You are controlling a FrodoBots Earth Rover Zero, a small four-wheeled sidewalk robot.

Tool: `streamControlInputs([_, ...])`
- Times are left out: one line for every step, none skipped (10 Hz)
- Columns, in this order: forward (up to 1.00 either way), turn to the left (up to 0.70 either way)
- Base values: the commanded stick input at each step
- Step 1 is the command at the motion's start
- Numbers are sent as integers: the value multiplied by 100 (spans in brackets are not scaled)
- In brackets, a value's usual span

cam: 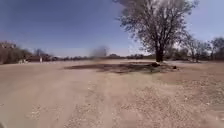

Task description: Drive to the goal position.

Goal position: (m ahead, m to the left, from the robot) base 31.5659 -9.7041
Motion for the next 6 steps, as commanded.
streamControlInputs([100, -13])
streamControlInputs([100, -24])
streamControlInputs([100, -27])
streamControlInputs([100, -27])
streamControlInputs([100, 0])
streamControlInputs([100, 0])
